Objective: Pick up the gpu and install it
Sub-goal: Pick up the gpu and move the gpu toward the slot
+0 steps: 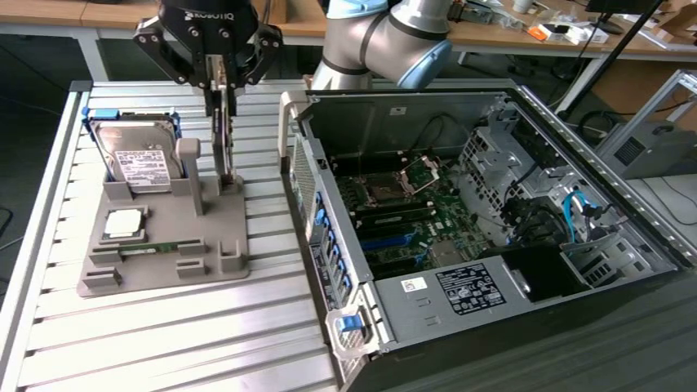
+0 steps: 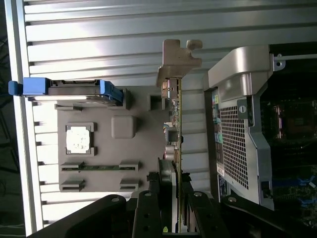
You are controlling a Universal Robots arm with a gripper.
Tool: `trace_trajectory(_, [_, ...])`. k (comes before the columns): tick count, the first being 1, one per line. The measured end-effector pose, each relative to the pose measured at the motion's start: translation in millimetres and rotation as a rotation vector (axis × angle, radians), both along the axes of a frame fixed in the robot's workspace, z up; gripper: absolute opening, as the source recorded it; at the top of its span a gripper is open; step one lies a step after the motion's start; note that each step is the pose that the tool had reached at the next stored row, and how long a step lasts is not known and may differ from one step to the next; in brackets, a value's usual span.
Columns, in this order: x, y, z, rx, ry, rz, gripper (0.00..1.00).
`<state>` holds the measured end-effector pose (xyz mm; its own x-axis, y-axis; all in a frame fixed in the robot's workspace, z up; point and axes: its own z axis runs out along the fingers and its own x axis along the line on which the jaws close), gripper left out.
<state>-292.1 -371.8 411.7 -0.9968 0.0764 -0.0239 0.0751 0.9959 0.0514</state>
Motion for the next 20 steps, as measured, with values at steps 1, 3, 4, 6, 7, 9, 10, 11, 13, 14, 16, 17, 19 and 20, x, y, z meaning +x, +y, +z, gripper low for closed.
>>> trace_trajectory(1, [0.0, 0.0, 1.2, 0.0001, -0.0001, 0.0, 0.27])
trace_trajectory(3, [0.0, 0.0, 3.7, 0.0002, 0.0, 0.0, 0.27])
trace_trajectory(4, [0.0, 0.0, 4.9, 0.0003, -0.0001, 0.0, 0.27])
trace_trajectory(6, [0.0, 0.0, 7.1, 0.0004, -0.0001, 0.0, 0.27])
trace_trajectory(7, [0.0, 0.0, 8.2, 0.0004, -0.0001, 0.0, 0.27])
trace_trajectory(9, [0.0, 0.0, 10.2, 0.0004, 0.0, 0.0, 0.27])
trace_trajectory(10, [0.0, 0.0, 10.9, 0.0005, -0.0001, 0.0, 0.27])
trace_trajectory(11, [0.0, 0.0, 11.5, 0.0006, -0.0001, 0.0, 0.27])
trace_trajectory(13, [0.0, 0.0, 12.3, 0.0004, 0.0, 0.0, 0.27])
trace_trajectory(14, [0.0, 0.0, 12.6, 0.0004, 0.0, 0.0, 0.27])
trace_trajectory(16, [0.0, 0.0, 12.6, 0.0006, -0.0001, 0.0, 0.27])
trace_trajectory(17, [0.0, 0.0, 12.6, 0.0005, -0.0002, 0.0, 0.27])
trace_trajectory(19, [0.0, 0.0, 12.7, 0.0004, -0.0001, 0.0, 0.27])
trace_trajectory(20, [0.0, 0.0, 12.7, 0.0005, -0.0001, 0.0, 0.27])
